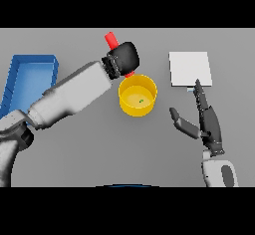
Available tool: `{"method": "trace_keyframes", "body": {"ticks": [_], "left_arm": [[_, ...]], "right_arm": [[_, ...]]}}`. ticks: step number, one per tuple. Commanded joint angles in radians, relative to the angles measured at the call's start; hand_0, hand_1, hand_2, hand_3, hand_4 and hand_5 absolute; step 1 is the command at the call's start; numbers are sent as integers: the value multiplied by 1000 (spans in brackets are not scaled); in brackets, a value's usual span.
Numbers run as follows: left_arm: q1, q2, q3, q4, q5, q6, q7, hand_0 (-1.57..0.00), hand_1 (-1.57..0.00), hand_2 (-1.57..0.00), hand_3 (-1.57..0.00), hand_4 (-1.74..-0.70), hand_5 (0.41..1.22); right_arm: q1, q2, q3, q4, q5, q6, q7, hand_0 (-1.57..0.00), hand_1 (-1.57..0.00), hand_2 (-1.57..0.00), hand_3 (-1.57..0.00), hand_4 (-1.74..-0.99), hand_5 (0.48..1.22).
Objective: Pick up the red beaker and tilt it to pour out 1 green nut into yellow bowl. Pick up the yellow bowl and place it on the metallic measuring scale.
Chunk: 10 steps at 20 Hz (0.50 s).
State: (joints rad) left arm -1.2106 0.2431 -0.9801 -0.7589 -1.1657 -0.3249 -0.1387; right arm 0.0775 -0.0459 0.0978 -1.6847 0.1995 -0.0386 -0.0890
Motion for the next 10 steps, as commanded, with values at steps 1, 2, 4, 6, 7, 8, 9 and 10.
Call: {"method": "trace_keyframes", "body": {"ticks": [1, 2, 4, 6, 7, 8, 9, 10], "left_arm": [[-18, 0, -14, 6, -15, 1, -15, -1571, -1571, -1571, -1559, -1738, 1221], [-24, -8, -33, 26, -35, 12, -20, -1571, -1571, -1571, -1561, -1737, 1221], [-44, -17, -68, 43, -72, 20, -33, -1571, -1571, -1571, -1565, -1736, 1221], [-53, -15, -98, 49, -103, 41, -58, -1571, -1571, -1571, -1567, -1733, 1221], [-64, -12, -108, 63, -118, 51, -62, -1571, -1571, -1571, -1568, -1733, 1221], [-80, -19, -123, 72, -140, 61, -58, -1571, -1571, -1571, -1568, -1732, 1221], [-82, -30, -135, 76, -153, 66, -53, -1571, -1571, -1571, -1569, -1733, 1221], [-99, -27, -143, 68, -164, 62, -67, -1571, -1571, -1571, -1569, -1733, 1221]], "right_arm": [[-1, 0, -6, -4, -10, 1, -5, 1, 1, 1, 1, -1147, 566], [9, -1, -2, -21, -12, 6, -13, 1, 1, 1, 1, -1135, 567], [8, -12, -9, -10, -13, 8, -3, 1, 1, 1, 1, -1129, 566], [17, -23, -6, -24, -4, 12, -23, 1, 1, 1, 1, -1136, 578], [5, -17, -6, -17, -14, 16, -14, 1, 1, 1, 1, -1136, 579], [13, -7, 5, -18, -5, 14, -20, 1, 1, 1, 1, -1135, 580], [17, -10, 1, -11, -4, 12, -28, 1, 1, 1, 1, -1133, 579], [21, -16, -8, -20, -15, 15, -28, 1, 1, 1, 1, -1130, 577]]}}
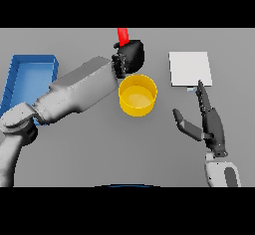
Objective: Pick up the red beaker and tilt it to pour out 1 green nut into yellow bowl. Pick up the yellow bowl and place it on the metallic measuring scale.
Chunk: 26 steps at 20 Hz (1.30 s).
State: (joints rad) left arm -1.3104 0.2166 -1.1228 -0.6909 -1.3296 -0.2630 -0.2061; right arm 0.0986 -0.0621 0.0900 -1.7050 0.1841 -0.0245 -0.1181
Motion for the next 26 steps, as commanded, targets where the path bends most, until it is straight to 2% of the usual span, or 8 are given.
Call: {"method": "trace_keyframes", "body": {"ticks": [1, 4, 8, 11, 15, 21, 25, 26], "left_arm": [[-28, -2, -15, -10, -16, -9, -18, -1571, -1571, -1571, -1570, -1733, 1221], [-118, -3, -26, 31, -48, 7, -55, -1571, -1571, -1571, -1570, -1731, 1221], [-274, 32, 68, 130, -17, 25, -70, -1571, -1571, -1571, -1571, -1724, 1221], [-353, 86, 185, 226, 44, 55, -37, -1571, -1571, -1571, -1571, -1722, 1221], [-402, 174, 470, 378, 271, -26, 71, -1571, -1571, -1571, -1515, -1733, 1221], [-283, 346, 839, 523, 634, 38, 156, -1571, -1571, -1571, -1545, -1739, 1221], [-141, 368, 925, 549, 752, 177, 305, -1571, -1571, -1571, -1560, -1740, 1221], [-96, 371, 958, 544, 796, 217, 303, -1571, -1571, -1571, -1562, -1740, 1221]], "right_arm": [[4, 0, -3, 0, 0, -4, -10, 1, 1, 1, 1, -1128, 575], [-13, 18, 6, -12, 12, -21, 27, 1, 1, 1, 1, -1137, 568], [-20, 21, 13, 10, 24, -23, 15, 1, 1, 1, 1, -1130, 554], [-25, 18, 17, 7, 12, -6, 11, 1, 1, 1, 1, -1117, 554], [-40, 1, 13, 25, 0, 14, -12, 1, 1, 1, 1, -1104, 576], [-70, 2, 17, 38, 0, 14, -4, 1, 1, 1, 1, -1125, 601], [-55, -15, 27, 42, 22, 20, -12, 1, 1, 1, 1, -1138, 626], [-56, -14, 24, 55, 18, 22, -5, 1, 1, 1, 1, -1142, 628]]}}
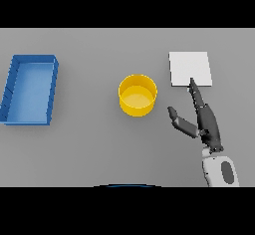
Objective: Pick up the red beaker and tilt it to pour out 1 green nut into yellow bowl. Pick up the yellow bowl and place it on the metallic measuring scale.
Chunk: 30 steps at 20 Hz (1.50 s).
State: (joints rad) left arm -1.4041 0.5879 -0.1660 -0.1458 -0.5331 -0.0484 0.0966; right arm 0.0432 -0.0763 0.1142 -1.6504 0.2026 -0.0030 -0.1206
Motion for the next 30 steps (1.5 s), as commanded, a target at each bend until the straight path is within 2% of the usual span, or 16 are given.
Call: {"method": "trace_keyframes", "body": {"ticks": [1, 4, 6, 10, 11, 13, 17, 18, 19, 20, 21, 22, 24, 27, 30], "left_arm": [[29, 5, 29, -3, 35, 28, 19, -1571, -1571, -1571, -1564, -1740, 1221], [124, 9, 98, -31, 133, 86, 99, -1571, -1571, -1571, -1567, -1741, 1221], [206, 5, 126, -83, 186, 114, 104, -1571, -1571, -1571, -1569, -1741, 1221], [438, -28, 149, -275, 283, 166, 109, -1571, -1571, -1571, -1570, -1741, 1221], [490, -34, 145, -331, 297, 175, 147, -1571, -1571, -1571, -1570, -1741, 1221], [599, -43, 137, -469, 328, 188, 185, -1571, -1571, -1571, -1571, -1741, 1151], [748, -41, 117, -720, 362, 203, 326, -1571, -1571, -1571, -1571, -1741, 925], [771, -43, 113, -765, 368, 202, 369, -1571, -1571, -1571, -1571, -1655, 868], [797, -35, 106, -811, 373, 185, 388, -1571, -1571, -1526, -1525, -1521, 818], [831, -22, 94, -871, 390, 138, 376, -1469, -1344, -1276, -1318, -1369, 774], [842, -14, 97, -905, 420, 94, 380, -1175, -1075, -1021, -1055, -1232, 737], [857, -11, 104, -937, 459, 51, 377, -940, -860, -817, -843, -1126, 705], [873, 1, 101, -959, 493, -12, 407, -601, -550, -522, -539, -976, 664], [873, 31, 66, -952, 456, -53, 440, -307, -281, -267, -276, -843, 632], [857, 26, 40, -922, 410, -36, 440, -157, -143, -136, -141, -801, 627]], "right_arm": [[2, -6, 0, -12, -2, 4, -12, 1, 1, 1, 1, -1134, 632], [2, 0, 0, -10, -12, 7, -25, 1, 1, 1, 1, -1133, 655], [5, -4, 1, -8, -12, 11, -27, 1, 1, 1, 1, -1127, 664], [2, -14, 0, -1, -8, 15, -37, 1, 1, 1, 1, -1159, 677], [2, -14, 1, -6, -2, 9, -37, 1, 1, 1, 1, -1166, 676], [11, -16, -4, 4, -10, 14, -42, 1, 1, 1, 1, -1174, 676], [6, -15, -7, -1, -14, 11, -32, 1, 1, 1, 1, -1157, 671], [8, -18, -10, -1, -20, 16, -35, 1, 1, 1, 1, -1155, 669], [6, -7, -1, 2, -15, 13, -41, 1, 1, 1, 1, -1155, 670], [0, -7, -6, 1, -18, 11, -31, 1, 1, 1, 1, -1153, 670], [8, -7, -2, -7, -16, 12, -33, 1, 1, 1, 1, -1151, 670], [4, -7, 4, -11, -9, 13, -27, 1, 1, 1, 1, -1149, 670], [-2, -9, -6, -1, -19, 13, -31, 1, 1, 1, 1, -1153, 670], [2, -13, -5, 5, -10, 10, -36, 1, 1, 1, 1, -1155, 670], [-1, -17, -1, 5, 12, -4, -37, 1, 1, 1, 1, -1158, 665]]}}
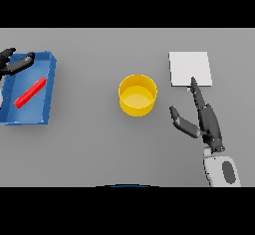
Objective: Pick up the red beaker and tilt it to pour out 1 green nut into yellow bowl. Pick up the yellow bowl and place it on the metallic measuring scale.
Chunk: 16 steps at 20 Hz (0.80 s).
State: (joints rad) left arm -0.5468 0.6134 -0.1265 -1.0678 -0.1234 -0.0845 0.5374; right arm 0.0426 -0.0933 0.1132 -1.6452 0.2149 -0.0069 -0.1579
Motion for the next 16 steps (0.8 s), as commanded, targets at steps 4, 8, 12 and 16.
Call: {"method": "trace_keyframes", "body": {"ticks": [4, 8, 12, 16], "left_arm": [[17, -6, 2, -33, -4, 34, -62, -64, -58, -55, -57, -778, 633], [23, -32, 29, -56, 36, 56, -107, -25, -23, -22, -23, -793, 657], [43, -42, 24, -92, 43, 62, -89, -10, -9, -8, -9, -802, 678], [47, -39, 29, -103, 53, 55, -76, -3, -3, -3, -3, -811, 688]], "right_arm": [[-18, -10, 16, -15, 55, -23, 79, 1, 1, 1, 1, -1131, 631], [-79, -97, 76, -7, 117, 72, 55, 1, 1, 1, 1, -1088, 665], [-212, -217, 162, 48, 304, 124, 101, 1, 1, 1, 1, -1132, 631], [-360, -299, 262, 124, 429, 209, 53, 1, 1, 1, 1, -1152, 632]]}}
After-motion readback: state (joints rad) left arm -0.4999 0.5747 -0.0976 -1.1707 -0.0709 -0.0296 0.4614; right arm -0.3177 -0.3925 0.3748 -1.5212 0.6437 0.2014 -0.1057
